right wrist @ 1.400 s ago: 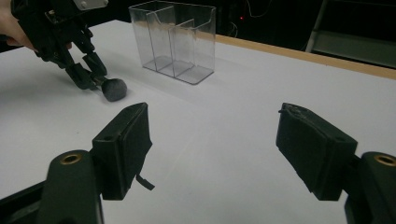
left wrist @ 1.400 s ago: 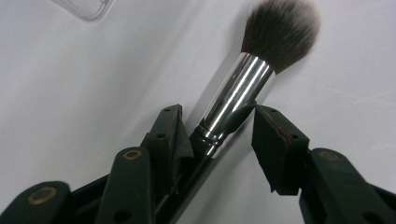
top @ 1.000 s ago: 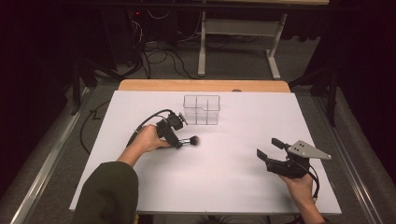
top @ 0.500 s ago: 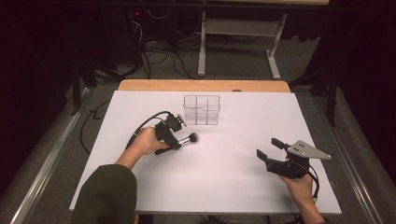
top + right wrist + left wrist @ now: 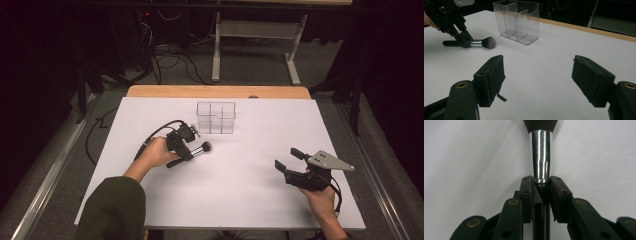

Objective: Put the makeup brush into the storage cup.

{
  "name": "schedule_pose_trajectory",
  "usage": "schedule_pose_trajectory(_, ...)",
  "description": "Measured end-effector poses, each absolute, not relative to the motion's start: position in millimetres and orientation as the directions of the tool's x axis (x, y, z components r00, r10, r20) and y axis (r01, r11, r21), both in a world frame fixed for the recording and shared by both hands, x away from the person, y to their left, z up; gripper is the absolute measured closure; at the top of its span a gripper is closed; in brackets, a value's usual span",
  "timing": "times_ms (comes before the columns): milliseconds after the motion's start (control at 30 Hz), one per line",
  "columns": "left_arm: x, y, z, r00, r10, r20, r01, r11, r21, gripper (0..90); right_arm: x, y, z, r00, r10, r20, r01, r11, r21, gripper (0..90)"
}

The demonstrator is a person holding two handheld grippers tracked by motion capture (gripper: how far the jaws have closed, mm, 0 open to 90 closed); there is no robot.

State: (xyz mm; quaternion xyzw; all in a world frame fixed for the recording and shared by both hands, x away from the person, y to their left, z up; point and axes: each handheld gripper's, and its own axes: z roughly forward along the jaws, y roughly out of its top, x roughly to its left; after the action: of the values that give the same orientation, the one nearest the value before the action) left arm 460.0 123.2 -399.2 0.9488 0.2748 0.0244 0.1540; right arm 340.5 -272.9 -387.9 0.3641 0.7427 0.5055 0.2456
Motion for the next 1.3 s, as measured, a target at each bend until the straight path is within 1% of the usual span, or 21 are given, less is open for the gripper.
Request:
schedule_pose_trajectory(100, 458, 123, -398, 0.847, 0.53, -0.038, 0.513, -0.798, 0.316, 72.9, 340, -273, -388, -0.613, 0.79, 0.004, 0.293, 0.222, 0.93, 28.1)
schedule_pose_trajectory(167, 455, 121, -395, 0.846, 0.533, -0.02, 0.508, -0.795, 0.33, 72.9, 340, -273, -388, -0.612, 0.791, 0.005, 0.294, 0.221, 0.93, 28.1)
schedule_pose_trajectory(500, 445, 120, -381, 0.844, 0.536, -0.016, 0.499, -0.774, 0.389, 73.0, 340, -273, -388, -0.613, 0.79, 0.007, 0.294, 0.221, 0.93, 28.2)
schedule_pose_trajectory(833, 432, 126, -369, 0.833, 0.551, -0.042, 0.5, -0.719, 0.482, 73.0, 340, -273, -388, -0.612, 0.791, 0.014, 0.298, 0.214, 0.93, 28.2)
schedule_pose_trajectory(1033, 418, 129, -359, 0.824, 0.563, -0.059, 0.495, -0.666, 0.559, 73.0, 340, -274, -388, -0.613, 0.79, 0.014, 0.295, 0.213, 0.931, 28.1)
schedule_pose_trajectory(1300, 406, 133, -354, 0.82, 0.568, -0.073, 0.488, -0.626, 0.608, 73.0, 340, -274, -387, -0.612, 0.791, 0.021, 0.299, 0.206, 0.932, 28.1)
